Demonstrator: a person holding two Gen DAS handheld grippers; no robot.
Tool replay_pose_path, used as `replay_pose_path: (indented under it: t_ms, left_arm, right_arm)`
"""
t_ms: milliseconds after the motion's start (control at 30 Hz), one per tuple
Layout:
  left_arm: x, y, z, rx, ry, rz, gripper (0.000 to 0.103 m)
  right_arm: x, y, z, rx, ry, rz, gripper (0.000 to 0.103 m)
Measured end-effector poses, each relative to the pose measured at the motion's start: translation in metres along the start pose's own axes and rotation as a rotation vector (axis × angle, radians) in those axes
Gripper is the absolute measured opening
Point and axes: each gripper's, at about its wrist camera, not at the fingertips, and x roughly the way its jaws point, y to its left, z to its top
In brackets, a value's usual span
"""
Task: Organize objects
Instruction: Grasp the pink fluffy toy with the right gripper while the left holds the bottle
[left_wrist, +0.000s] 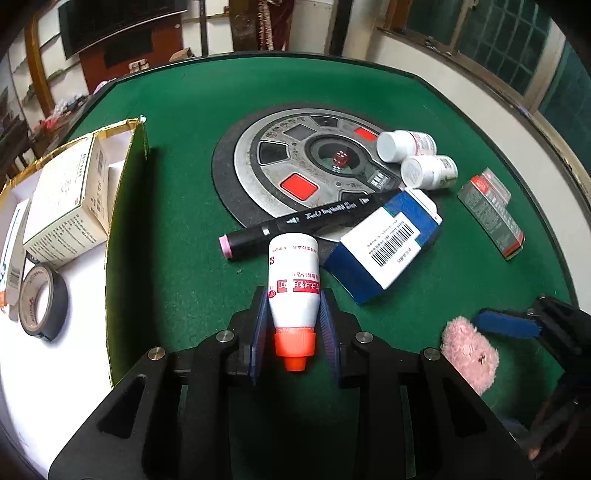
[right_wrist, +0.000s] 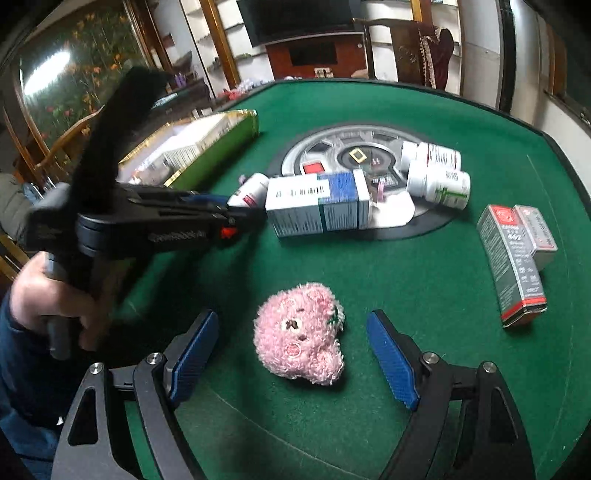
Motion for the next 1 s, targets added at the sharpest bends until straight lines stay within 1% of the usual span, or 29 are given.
replay_pose_path:
  t_ms: [67, 100, 267, 533, 600, 800, 900, 1000]
  left_arm:
    - [0.001, 0.000, 0.000, -0.009, 0.002, -0.022, 0.027]
    - [0.001, -0.002, -0.001, -0.001, 0.004, -0.030, 0.027]
    - [-0.003, -0.005, -0.002, 0.015, -0.009, -0.044, 0.027]
    - [-0.020, -0.001, 0.000, 0.001, -0.057, -0.062, 0.027]
    - [-0.021, 0.000, 0.001, -0.006, -0.060, -0.060, 0.027]
    - [-0.025, 0.000, 0.001, -0.004, -0.066, -0.076, 0.027]
    - [-0.026, 0.000, 0.001, -0.008, -0.072, -0.081, 0.027]
    - [-0.026, 0.002, 0.001, -0.012, -0.072, -0.080, 0.027]
  right_arm:
    - [-0.001, 0.001, -0.001, -0.005, -0.020, -0.026, 0.052]
    - [0.000, 0.000, -0.001, 0.004, -0.016, -0.014, 0.040]
    - [-0.006, 0.002, -0.003, 0.009, -0.044, -0.010, 0.039]
    - [-0.024, -0.014, 0.002, 0.096, -0.121, -0.011, 0.039]
    - [-0.024, -0.018, 0.004, 0.115, -0.127, -0.007, 0.039]
    - [-0.027, -0.031, 0.007, 0.160, -0.158, -0.041, 0.039]
    - [-0.028, -0.036, 0.008, 0.187, -0.165, -0.038, 0.039]
    - [-0.031, -0.035, 0.007, 0.187, -0.170, -0.033, 0.039]
